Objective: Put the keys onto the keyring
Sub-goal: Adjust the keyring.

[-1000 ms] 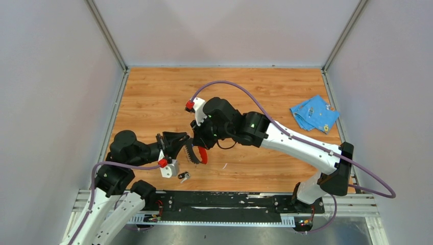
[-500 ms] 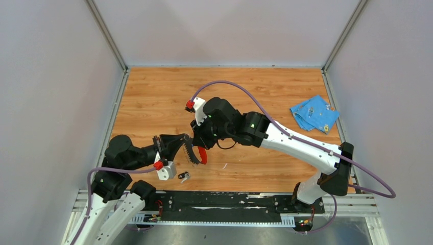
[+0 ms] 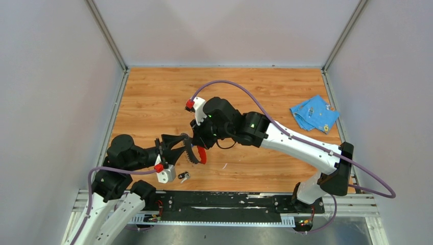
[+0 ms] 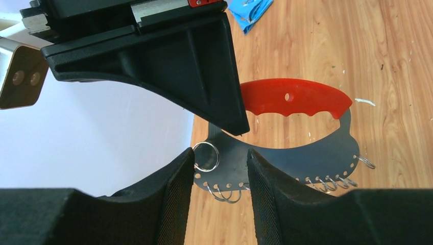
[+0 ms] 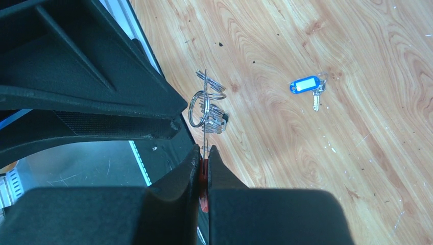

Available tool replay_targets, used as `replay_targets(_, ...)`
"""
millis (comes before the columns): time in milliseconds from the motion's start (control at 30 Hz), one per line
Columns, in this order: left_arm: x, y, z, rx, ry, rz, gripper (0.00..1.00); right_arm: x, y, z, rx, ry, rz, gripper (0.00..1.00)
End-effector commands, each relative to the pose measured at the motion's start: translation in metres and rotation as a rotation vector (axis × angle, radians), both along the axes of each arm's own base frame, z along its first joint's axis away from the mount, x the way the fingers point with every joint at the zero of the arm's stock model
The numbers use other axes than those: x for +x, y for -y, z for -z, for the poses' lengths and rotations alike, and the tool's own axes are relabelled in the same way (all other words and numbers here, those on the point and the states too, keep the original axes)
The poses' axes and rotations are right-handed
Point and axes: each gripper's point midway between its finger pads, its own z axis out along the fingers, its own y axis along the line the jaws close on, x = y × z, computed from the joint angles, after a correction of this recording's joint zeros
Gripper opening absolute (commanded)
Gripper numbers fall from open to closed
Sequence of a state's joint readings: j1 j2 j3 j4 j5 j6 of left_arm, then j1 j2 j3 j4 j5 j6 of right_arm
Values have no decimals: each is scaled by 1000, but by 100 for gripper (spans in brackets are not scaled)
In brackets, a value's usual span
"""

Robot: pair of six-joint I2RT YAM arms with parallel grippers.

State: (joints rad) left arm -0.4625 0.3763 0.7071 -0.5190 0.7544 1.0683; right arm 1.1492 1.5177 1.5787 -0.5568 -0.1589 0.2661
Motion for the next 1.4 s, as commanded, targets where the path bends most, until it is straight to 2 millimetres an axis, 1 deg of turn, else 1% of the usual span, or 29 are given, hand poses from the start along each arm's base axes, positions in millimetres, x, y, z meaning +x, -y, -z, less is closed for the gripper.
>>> replay_targets(0, 1, 3, 6, 30, 22, 21, 45, -4, -3, -10, 40, -6, -16, 0)
replay_targets(167, 21, -1, -3, -3, 53, -66, 39, -5, -4, -9, 41, -11, -17, 0)
replay_targets(233, 25, -2, -3, -4, 52, -85, 39, -5, -4, -8, 41, -14, -16, 0)
replay_targets(400, 24, -4, 1, 2, 40, -92, 35, -5, -5, -8, 41, -15, -18, 0)
replay_targets(633, 20, -3, -7, -17, 2, -86, 25, -6, -3, -4, 33, -22, -17, 0)
replay_targets(900, 14, -3, -5, -3, -13, -66, 16, -9, -1, -5, 36, -23, -23, 0)
replay_targets(1100, 12, -1, -3, 6, -11, -48, 7, -11, 1, -5, 39, -21, -32, 0)
replay_targets(1200, 10, 0, 0, 18, -14, -31, 0, -11, 2, -6, 40, -19, -33, 0)
replay_targets(1367, 10, 1, -1, 15, -34, -29, 0, -11, 4, -7, 42, -9, -38, 0)
